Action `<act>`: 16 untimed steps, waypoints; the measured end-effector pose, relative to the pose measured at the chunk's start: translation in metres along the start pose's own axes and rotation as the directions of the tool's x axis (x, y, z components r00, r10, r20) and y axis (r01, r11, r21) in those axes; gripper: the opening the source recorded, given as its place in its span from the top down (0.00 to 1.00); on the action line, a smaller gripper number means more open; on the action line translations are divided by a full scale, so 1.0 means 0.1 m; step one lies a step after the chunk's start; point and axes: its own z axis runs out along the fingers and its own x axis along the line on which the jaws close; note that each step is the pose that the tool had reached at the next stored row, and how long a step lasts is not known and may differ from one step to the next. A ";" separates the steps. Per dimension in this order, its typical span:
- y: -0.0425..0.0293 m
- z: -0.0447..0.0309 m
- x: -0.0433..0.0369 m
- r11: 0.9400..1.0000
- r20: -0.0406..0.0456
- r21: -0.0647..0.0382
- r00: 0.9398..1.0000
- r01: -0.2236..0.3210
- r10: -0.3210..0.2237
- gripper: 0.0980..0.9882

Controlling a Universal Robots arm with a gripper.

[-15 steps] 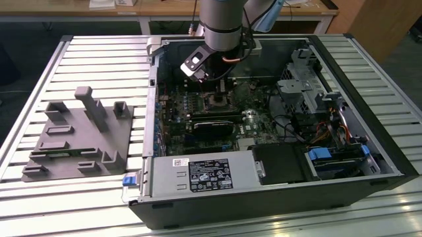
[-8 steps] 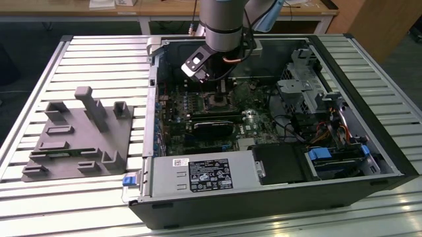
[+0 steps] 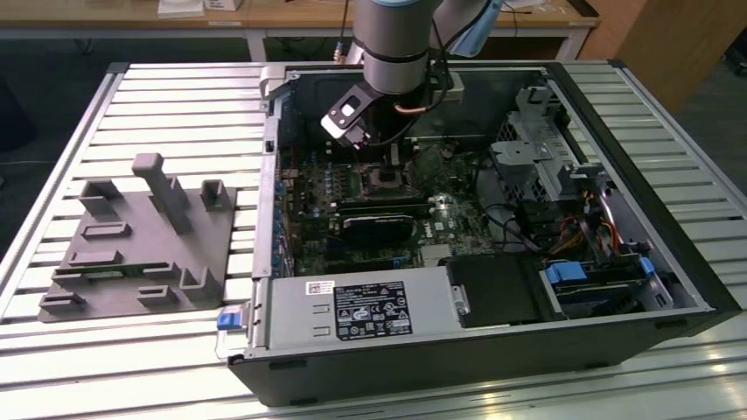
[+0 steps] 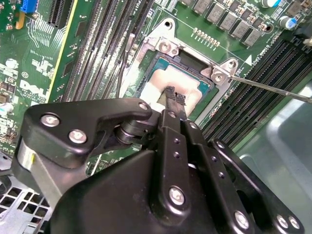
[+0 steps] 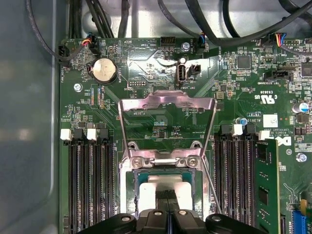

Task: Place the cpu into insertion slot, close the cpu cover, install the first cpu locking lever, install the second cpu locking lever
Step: 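Place the cpu into insertion slot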

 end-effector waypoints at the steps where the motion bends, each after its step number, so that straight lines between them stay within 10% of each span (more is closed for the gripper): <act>1: 0.000 0.001 0.000 1.000 0.000 0.000 1.000 0.000 0.000 0.99; 16: 0.003 -0.059 0.001 1.000 -0.001 0.000 1.000 0.000 0.000 0.99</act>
